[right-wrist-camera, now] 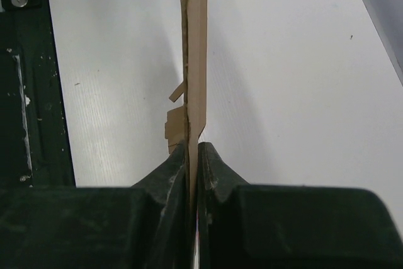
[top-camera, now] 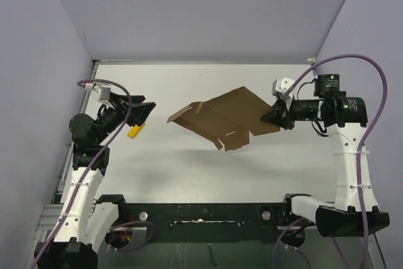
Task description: Fold the paper box
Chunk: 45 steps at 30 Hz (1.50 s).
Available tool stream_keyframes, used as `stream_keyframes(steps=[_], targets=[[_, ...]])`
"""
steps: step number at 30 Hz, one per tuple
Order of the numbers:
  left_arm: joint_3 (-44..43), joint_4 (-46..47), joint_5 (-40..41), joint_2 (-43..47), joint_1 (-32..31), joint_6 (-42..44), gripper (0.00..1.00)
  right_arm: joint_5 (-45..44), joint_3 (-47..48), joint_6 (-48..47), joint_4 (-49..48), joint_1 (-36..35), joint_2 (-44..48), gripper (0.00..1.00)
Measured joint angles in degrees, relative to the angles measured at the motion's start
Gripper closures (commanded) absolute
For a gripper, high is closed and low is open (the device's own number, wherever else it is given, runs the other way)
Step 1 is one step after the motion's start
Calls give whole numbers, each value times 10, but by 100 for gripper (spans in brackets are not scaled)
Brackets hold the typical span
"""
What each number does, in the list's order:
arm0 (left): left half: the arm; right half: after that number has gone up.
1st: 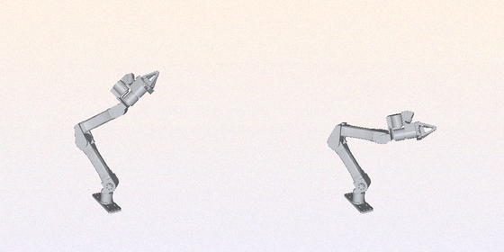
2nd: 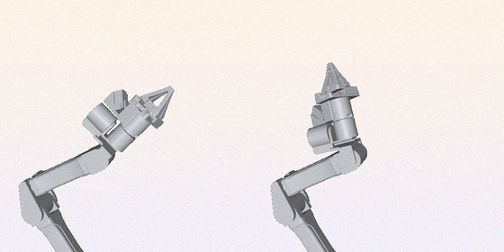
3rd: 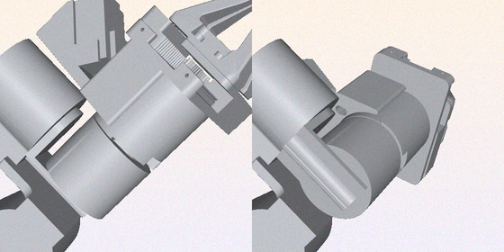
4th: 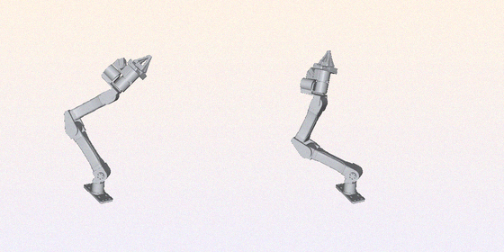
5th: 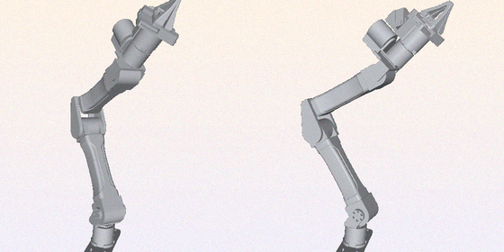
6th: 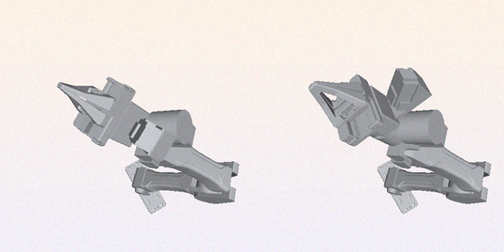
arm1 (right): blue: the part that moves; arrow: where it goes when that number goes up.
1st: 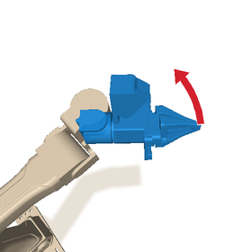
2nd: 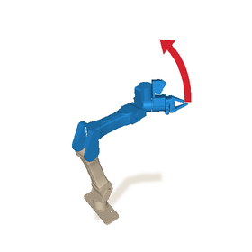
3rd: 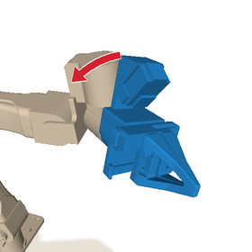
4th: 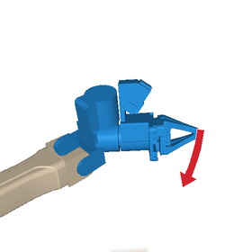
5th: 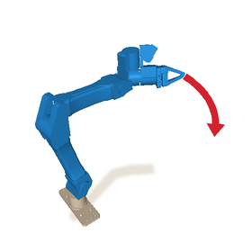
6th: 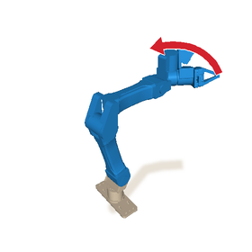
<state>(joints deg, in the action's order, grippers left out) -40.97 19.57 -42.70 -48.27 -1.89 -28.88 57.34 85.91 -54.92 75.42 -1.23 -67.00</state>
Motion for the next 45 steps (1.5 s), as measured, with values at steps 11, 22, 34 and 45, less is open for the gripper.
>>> stream_keyframes(steps=[11, 22, 34, 45], targets=[[196, 211, 58, -137, 51, -256, 33, 82, 0, 46, -5, 45, -23, 100], [196, 445, 3, -259, 49, -389, 29, 105, -3, 68, -21, 50, -23, 100], [194, 551, -20, -294, 7, -460, 30, 109, -3, 70, -21, 50, -28, 100], [187, 568, -41, -294, -6, -470, 38, 108, -5, 79, -30, 54, -28, 100]])
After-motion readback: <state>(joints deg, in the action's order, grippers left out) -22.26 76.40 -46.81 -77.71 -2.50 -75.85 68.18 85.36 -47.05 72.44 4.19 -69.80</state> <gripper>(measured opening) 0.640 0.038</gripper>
